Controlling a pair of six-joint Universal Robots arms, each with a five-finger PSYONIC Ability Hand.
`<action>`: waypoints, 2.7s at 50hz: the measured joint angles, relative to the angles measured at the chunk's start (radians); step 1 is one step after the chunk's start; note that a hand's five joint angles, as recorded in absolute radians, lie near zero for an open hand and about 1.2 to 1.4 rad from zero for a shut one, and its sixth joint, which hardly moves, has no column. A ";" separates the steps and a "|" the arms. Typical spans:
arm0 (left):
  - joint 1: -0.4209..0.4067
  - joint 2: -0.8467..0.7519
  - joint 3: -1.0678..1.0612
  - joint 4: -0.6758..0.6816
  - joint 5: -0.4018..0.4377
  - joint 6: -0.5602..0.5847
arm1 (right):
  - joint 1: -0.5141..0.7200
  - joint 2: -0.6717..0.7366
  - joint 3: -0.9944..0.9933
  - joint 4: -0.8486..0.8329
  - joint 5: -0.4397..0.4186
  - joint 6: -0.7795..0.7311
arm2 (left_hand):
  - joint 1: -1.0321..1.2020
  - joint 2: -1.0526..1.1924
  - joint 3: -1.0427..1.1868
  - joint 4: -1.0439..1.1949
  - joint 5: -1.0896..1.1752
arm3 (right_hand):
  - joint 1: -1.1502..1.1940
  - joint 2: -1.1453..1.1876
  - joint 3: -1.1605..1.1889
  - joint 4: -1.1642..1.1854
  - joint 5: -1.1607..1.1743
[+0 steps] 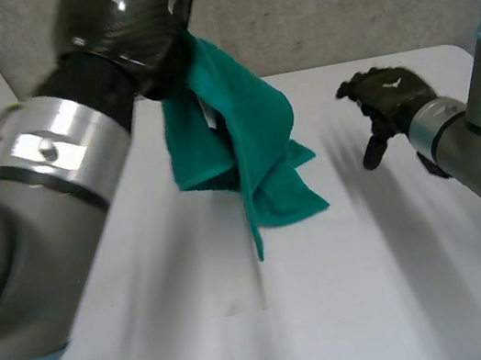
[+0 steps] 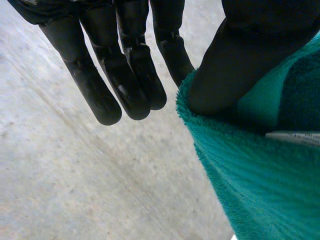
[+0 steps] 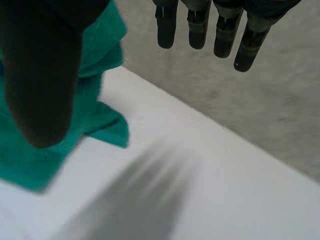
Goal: Fold the towel.
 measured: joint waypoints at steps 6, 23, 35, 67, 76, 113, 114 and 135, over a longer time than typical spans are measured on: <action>0.000 0.174 -0.043 -0.052 -0.001 -0.037 | -0.007 0.106 -0.040 -0.025 -0.180 0.233 | 0.000 0.000 0.000 0.000 0.000 | 0.000 0.000 0.000 0.000 0.000; 0.006 0.356 -0.121 -0.069 -0.002 -0.097 | 0.104 0.425 -0.303 -0.016 -0.480 0.722 | 0.000 0.001 0.000 0.000 0.000 | 0.000 0.000 0.000 0.000 0.000; 0.114 0.324 -0.132 -0.055 0.000 -0.121 | 0.115 0.373 -0.334 0.004 -0.532 0.768 | 0.000 0.001 0.002 0.000 0.000 | 0.808 0.961 1.032 0.984 0.920; 0.356 -0.438 -0.132 0.059 -0.020 -0.310 | 0.245 -0.238 0.244 0.040 -0.037 -0.130 | 0.000 0.002 0.002 0.001 0.000 | 0.808 0.961 1.040 0.986 0.923; 0.387 -0.583 -0.032 0.085 -0.088 -0.211 | 0.265 -0.085 0.249 0.036 0.049 -0.176 | -0.642 -0.693 -0.673 -0.684 -0.637 | 0.808 0.961 1.040 0.987 0.923; -0.005 -0.271 -0.396 0.033 -0.212 -0.265 | 0.128 -0.094 0.238 -0.052 0.153 -0.139 | -0.558 -0.645 -0.638 -0.637 -0.596 | 0.808 0.961 1.040 0.987 0.923; -0.005 -0.301 -0.377 0.031 -0.212 -0.278 | 0.127 -0.093 0.239 -0.052 0.151 -0.134 | -0.558 -0.645 -0.638 -0.637 -0.596 | 0.808 0.961 1.040 0.987 0.923; 0.041 -0.575 -0.086 -0.062 -0.212 -0.321 | 0.129 -0.085 0.264 -0.062 0.144 -0.118 | -0.563 -0.650 -0.640 -0.649 -0.599 | 0.808 0.961 1.040 0.987 0.923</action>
